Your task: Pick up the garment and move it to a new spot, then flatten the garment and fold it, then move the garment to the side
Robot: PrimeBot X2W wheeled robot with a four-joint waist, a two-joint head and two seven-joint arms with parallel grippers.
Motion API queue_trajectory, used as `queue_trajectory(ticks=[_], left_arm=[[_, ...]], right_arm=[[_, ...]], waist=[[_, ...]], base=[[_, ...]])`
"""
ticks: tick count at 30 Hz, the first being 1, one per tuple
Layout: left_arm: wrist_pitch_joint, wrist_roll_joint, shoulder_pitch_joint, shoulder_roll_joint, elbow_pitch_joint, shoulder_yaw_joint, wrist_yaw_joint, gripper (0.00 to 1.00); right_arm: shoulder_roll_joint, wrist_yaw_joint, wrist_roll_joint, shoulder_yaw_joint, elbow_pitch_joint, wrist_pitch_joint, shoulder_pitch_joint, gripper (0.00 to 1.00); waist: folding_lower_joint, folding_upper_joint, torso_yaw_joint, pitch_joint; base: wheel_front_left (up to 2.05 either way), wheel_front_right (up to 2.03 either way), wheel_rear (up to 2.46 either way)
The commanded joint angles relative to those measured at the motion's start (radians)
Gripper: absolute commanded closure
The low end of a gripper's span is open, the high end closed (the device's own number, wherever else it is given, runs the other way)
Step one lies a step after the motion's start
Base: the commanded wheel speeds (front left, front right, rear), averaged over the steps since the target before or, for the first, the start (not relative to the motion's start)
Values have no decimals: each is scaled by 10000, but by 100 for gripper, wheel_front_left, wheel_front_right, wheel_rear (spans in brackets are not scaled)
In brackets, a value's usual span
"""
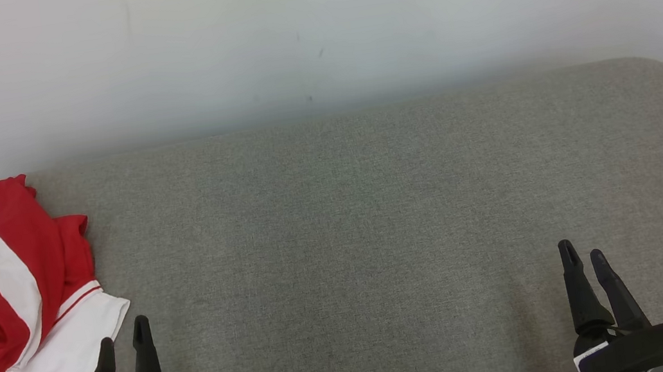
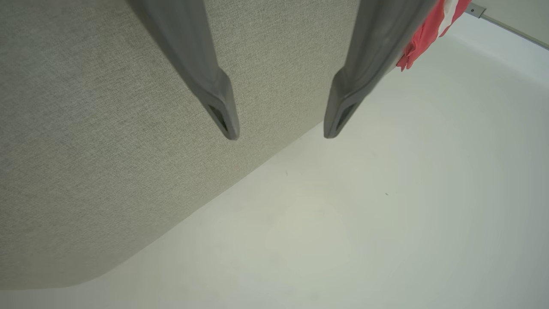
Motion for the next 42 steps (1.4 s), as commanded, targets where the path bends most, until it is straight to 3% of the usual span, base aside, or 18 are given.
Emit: queue_trajectory(ticks=[1, 20, 42], left_arm=[[-88, 279, -37, 96, -98, -21, -26, 0], [-615, 2080, 212, 271, 48, -209, -146, 0], [-716, 3106, 475, 411, 122, -406, -349, 0]], right_arm=[[-39, -9, -294, 41, -108, -81, -33, 0], [-38, -12, -2567, 285, -90, -601, 134, 0], [-55, -16, -4555, 393, -358, -693, 427, 0]], waist=[[0, 0, -2, -7], [0, 0, 11, -140], [0, 0, 132, -209]], base=[[0, 0, 0], [0, 0, 0], [0, 0, 0]])
